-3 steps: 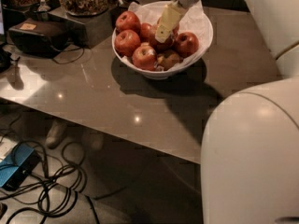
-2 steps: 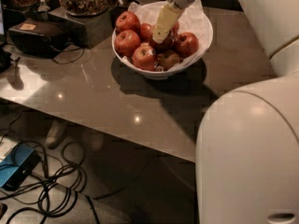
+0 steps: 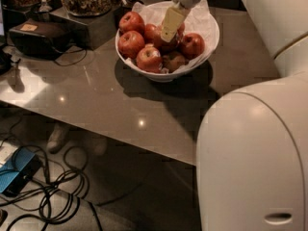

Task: Pick apple from white bowl

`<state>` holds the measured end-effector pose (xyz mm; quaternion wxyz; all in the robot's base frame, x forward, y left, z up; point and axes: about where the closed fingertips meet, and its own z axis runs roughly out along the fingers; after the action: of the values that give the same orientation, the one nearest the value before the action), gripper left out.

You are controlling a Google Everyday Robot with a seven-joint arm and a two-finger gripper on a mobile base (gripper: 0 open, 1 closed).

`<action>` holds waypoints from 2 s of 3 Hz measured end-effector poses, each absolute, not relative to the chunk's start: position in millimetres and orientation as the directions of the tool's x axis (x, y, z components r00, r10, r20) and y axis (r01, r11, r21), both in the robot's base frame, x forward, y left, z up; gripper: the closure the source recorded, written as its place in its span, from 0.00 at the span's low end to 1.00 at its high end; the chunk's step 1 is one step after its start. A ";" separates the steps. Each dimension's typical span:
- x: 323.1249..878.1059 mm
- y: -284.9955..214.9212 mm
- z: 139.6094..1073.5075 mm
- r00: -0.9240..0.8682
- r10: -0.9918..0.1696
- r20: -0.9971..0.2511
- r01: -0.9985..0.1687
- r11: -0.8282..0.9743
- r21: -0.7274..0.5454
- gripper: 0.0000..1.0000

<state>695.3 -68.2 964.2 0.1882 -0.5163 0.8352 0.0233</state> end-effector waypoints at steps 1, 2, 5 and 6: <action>695.3 -68.2 964.1 -0.396 -0.854 -0.338 -0.871 0.466 -0.155 0.41; 694.4 -65.3 956.7 -0.393 -0.859 -0.328 -0.878 0.457 -0.144 0.38; 680.0 -54.2 939.8 -0.379 -0.876 -0.299 -0.899 0.425 -0.105 0.33; 678.9 -54.5 942.4 -0.371 -0.880 -0.297 -0.903 0.416 -0.106 0.37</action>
Offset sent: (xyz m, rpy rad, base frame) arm -0.0168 -0.0023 -0.0131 -0.0306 0.0750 0.0229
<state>678.9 -54.5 942.4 0.1554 -0.5390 0.8270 0.0374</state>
